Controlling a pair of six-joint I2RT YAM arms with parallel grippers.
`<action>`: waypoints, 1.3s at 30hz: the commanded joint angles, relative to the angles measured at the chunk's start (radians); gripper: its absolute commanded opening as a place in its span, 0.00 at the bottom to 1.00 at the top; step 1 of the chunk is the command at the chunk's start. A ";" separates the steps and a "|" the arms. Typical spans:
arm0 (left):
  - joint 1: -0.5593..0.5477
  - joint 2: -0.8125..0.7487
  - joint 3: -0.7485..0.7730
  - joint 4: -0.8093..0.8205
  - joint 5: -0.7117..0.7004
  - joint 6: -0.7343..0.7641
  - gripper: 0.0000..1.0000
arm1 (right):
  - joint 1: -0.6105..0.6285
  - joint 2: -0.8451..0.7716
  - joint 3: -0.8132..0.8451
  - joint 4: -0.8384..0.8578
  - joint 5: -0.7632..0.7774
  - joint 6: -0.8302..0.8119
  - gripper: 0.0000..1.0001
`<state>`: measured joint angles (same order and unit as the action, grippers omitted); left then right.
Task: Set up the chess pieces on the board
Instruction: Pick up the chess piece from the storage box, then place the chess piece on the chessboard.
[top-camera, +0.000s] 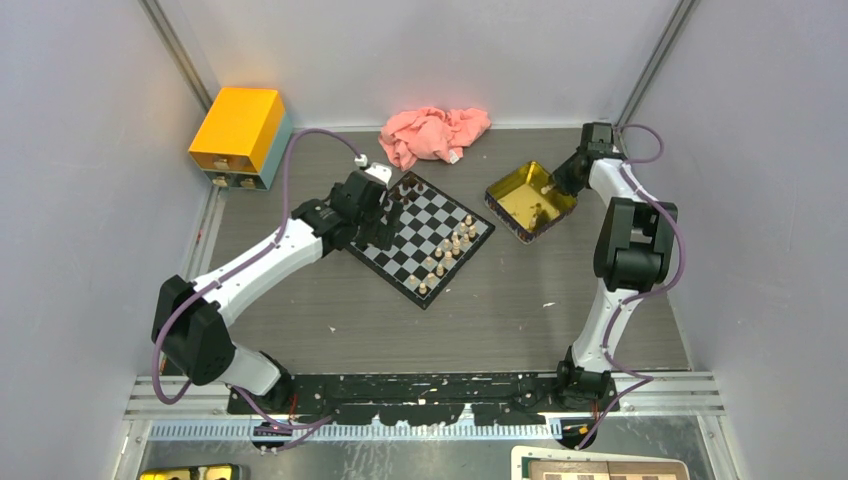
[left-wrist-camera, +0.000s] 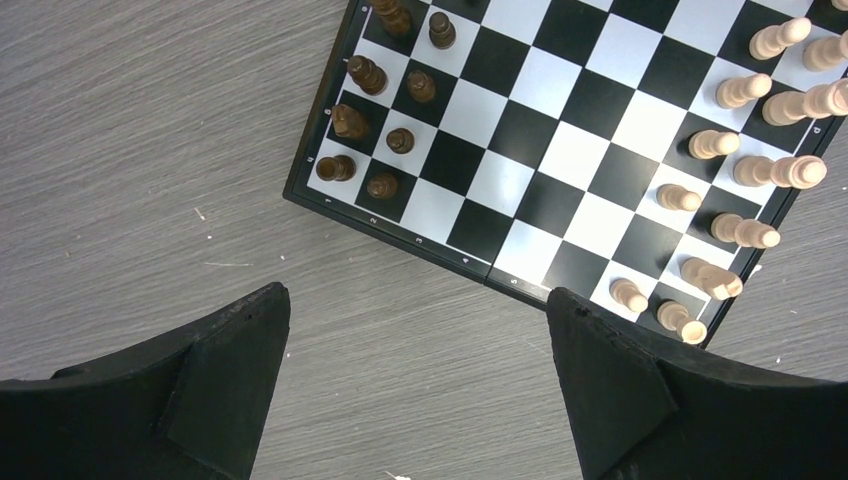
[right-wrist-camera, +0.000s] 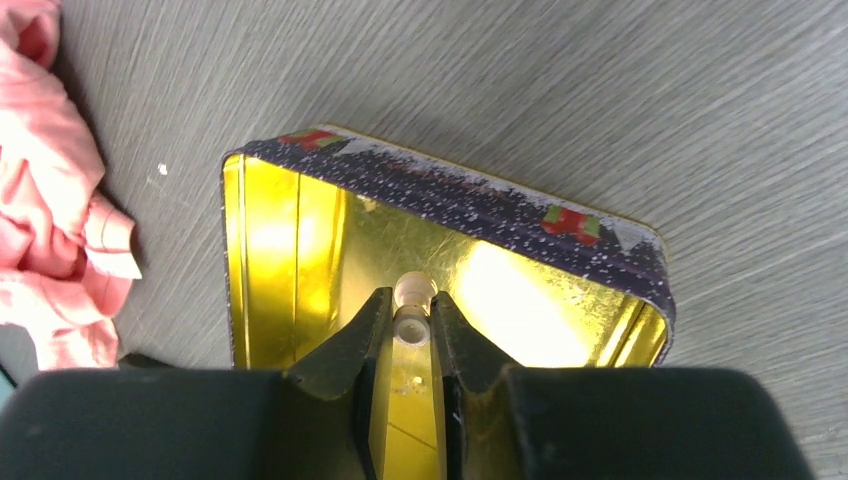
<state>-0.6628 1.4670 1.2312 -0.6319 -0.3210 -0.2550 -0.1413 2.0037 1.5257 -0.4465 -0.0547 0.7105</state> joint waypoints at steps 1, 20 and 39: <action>0.002 -0.053 -0.008 0.040 -0.001 -0.010 1.00 | 0.032 -0.082 0.081 -0.034 -0.065 -0.044 0.01; 0.002 -0.135 -0.080 0.052 0.014 -0.015 1.00 | 0.445 -0.143 0.148 -0.278 0.161 -0.256 0.01; 0.002 -0.158 -0.096 0.041 0.014 -0.015 1.00 | 0.550 -0.151 0.005 -0.240 0.297 -0.306 0.01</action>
<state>-0.6628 1.3376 1.1328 -0.6247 -0.3099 -0.2584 0.4103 1.9209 1.5471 -0.7311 0.2089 0.4179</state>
